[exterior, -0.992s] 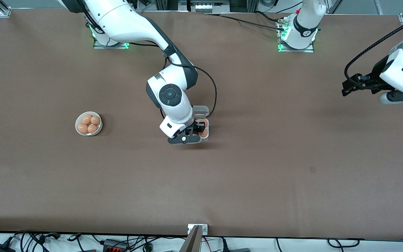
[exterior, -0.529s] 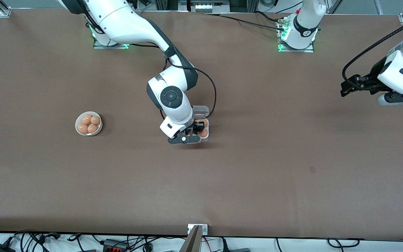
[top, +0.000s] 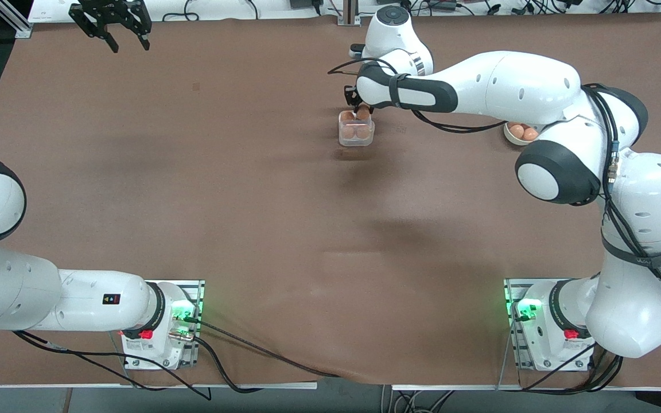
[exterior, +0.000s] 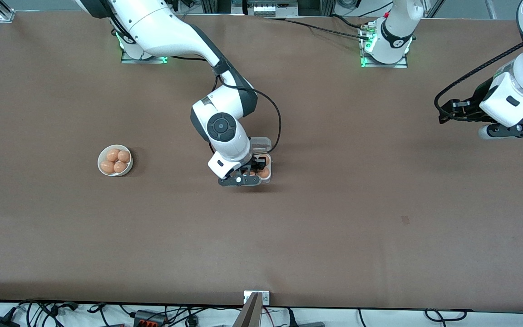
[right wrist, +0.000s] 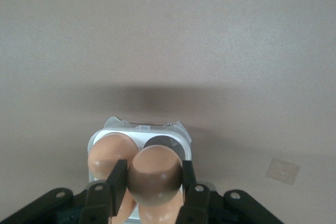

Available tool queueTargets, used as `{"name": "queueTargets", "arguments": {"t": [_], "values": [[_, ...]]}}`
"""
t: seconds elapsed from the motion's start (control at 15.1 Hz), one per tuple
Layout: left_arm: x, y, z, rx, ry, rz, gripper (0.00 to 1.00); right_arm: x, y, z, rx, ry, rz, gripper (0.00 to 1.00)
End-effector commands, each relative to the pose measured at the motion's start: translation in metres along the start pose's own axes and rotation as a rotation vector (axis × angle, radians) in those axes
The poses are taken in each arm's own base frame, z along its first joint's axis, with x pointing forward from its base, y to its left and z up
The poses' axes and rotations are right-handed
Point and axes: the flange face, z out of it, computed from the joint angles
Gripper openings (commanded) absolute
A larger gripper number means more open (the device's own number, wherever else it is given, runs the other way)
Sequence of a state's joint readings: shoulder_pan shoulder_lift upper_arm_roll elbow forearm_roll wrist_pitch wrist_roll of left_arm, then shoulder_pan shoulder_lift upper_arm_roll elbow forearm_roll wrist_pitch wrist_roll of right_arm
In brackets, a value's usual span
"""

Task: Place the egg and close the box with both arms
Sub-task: 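Lower the egg into the empty box slot and open the right gripper, then raise the right gripper back to rest while the left gripper reaches the box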

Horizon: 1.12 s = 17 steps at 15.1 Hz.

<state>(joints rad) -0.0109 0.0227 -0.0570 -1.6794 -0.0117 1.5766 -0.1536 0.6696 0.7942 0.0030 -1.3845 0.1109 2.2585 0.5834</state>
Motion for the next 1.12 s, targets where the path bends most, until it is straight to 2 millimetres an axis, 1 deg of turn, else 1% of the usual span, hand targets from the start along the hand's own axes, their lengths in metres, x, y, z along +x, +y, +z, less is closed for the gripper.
{"name": "queueTargets", "arguments": {"t": [0.0, 0.07, 0.13, 0.26, 0.33, 0.4, 0.46, 0.53, 0.6, 0.73, 0.79, 0.93, 1.06], "values": [[0.000, 0.005, -0.017, -0.013, 0.010, -0.015, 0.07, 0.000, -0.004, 0.003, 0.005, -0.013, 0.008, 0.02], [0.000, 0.005, -0.017, -0.012, 0.010, -0.013, 0.00, -0.001, -0.003, 0.008, 0.004, -0.020, 0.021, 0.64], [0.000, 0.005, -0.017, -0.012, 0.010, -0.015, 0.00, 0.000, -0.004, 0.005, 0.007, -0.018, 0.025, 1.00], [0.000, 0.007, -0.017, -0.011, 0.010, -0.006, 0.00, 0.002, -0.005, -0.007, 0.014, -0.011, 0.030, 1.00], [0.000, 0.005, -0.017, -0.012, 0.010, -0.004, 0.00, 0.002, -0.005, -0.018, 0.009, -0.014, 0.032, 1.00], [0.000, 0.004, -0.017, -0.012, 0.010, -0.006, 0.00, 0.006, 0.002, -0.031, -0.006, -0.021, 0.039, 1.00], [0.000, 0.004, -0.017, -0.012, 0.010, -0.004, 0.00, 0.012, 0.005, -0.050, -0.014, -0.022, 0.043, 1.00], [0.000, 0.005, -0.017, -0.016, 0.009, -0.005, 0.00, 0.023, 0.014, -0.073, -0.019, -0.007, 0.054, 1.00], [0.000, 0.007, -0.017, -0.016, 0.009, -0.004, 0.00, 0.033, 0.027, -0.102, -0.026, 0.006, 0.068, 1.00], [-0.001, 0.011, -0.018, -0.018, 0.009, -0.002, 0.00, 0.049, 0.060, -0.151, -0.045, 0.037, 0.115, 1.00], [-0.003, 0.021, -0.018, -0.019, 0.008, 0.013, 0.00, 0.055, 0.076, -0.174, -0.055, 0.055, 0.138, 1.00], [-0.007, 0.039, -0.017, -0.035, 0.004, 0.036, 0.00, 0.068, 0.119, -0.211, -0.087, 0.073, 0.191, 1.00], [-0.011, 0.064, -0.014, -0.031, -0.002, 0.067, 0.00, 0.074, 0.155, -0.238, -0.124, 0.069, 0.203, 1.00]]}}
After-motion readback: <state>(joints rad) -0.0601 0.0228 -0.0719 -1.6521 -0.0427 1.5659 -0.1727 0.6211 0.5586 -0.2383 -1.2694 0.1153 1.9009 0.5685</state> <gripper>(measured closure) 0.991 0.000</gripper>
